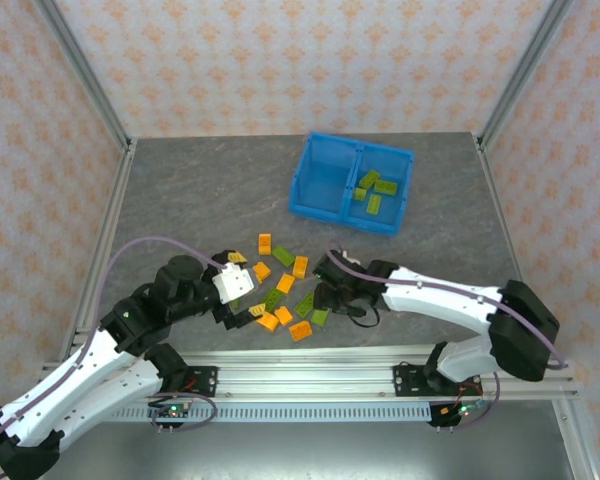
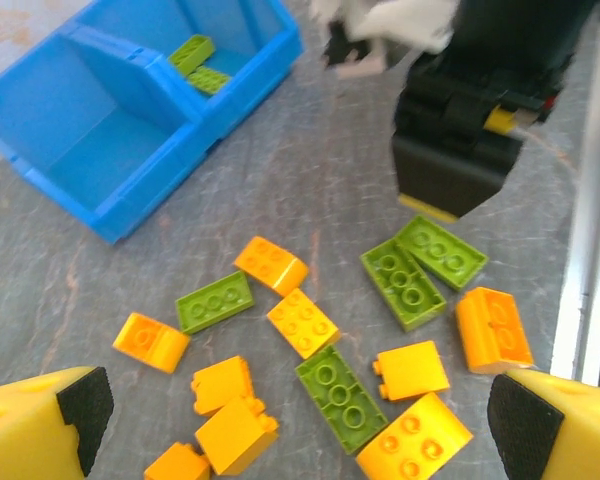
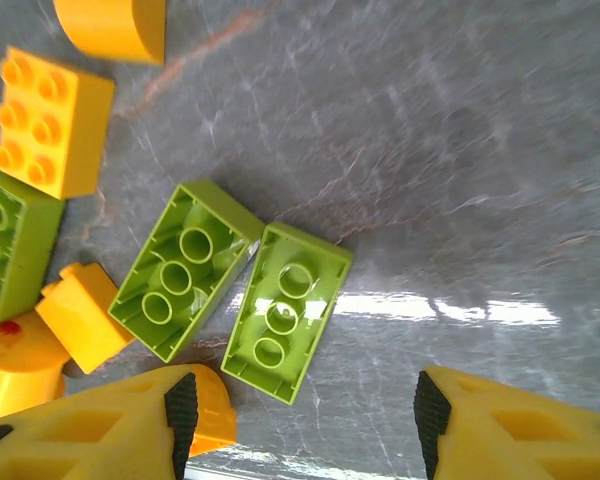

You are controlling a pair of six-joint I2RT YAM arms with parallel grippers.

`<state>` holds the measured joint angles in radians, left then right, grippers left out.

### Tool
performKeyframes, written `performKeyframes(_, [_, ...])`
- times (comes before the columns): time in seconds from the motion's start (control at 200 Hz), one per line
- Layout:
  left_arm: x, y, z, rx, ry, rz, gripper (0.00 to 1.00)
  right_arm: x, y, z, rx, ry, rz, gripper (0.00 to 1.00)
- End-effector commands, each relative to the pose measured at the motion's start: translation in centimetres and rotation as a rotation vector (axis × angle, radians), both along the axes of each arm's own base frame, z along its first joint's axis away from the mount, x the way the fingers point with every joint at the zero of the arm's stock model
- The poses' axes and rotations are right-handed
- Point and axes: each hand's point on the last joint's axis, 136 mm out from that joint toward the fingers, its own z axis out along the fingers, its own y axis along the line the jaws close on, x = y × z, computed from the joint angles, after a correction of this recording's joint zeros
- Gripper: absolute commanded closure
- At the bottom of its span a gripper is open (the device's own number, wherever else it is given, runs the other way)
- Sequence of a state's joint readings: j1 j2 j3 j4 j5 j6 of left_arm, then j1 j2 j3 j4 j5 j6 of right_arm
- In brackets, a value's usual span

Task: Sort the legos into containers by color

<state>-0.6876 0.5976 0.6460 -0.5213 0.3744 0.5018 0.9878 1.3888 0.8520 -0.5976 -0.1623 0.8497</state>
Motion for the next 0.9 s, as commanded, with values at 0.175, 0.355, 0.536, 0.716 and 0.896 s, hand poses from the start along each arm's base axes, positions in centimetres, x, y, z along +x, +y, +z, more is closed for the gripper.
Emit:
performKeyframes(0.175, [-3.0, -1.3, -1.1, 0.043, 0.056, -0.205, 0.01, -0.4, 2.9, -1.7, 0.005, 0.028, 0.016, 0.41])
performKeyframes(0.355, [-3.0, -1.3, -1.0, 0.041, 0.049, -0.205, 0.01, -0.2, 3.3, -2.5, -0.007, 0.03, 0.018, 0.41])
performKeyframes(0.536, [-2.9, -1.2, -0.9, 0.041, 0.04, -0.198, 0.01, -0.3, 2.5, -3.7, -0.068, 0.034, 0.013, 0.45])
performKeyframes(0.716, [-2.9, -1.1, -1.0, 0.042, 0.04, -0.197, 0.01, -0.3, 2.6, -4.8, -0.124, 0.035, 0.026, 0.47])
performKeyframes(0.896, [-2.8, -1.1, -0.9, 0.044, 0.033, -0.195, 0.01, -0.4, 0.9, -5.8, -0.279, 0.014, 0.015, 0.54])
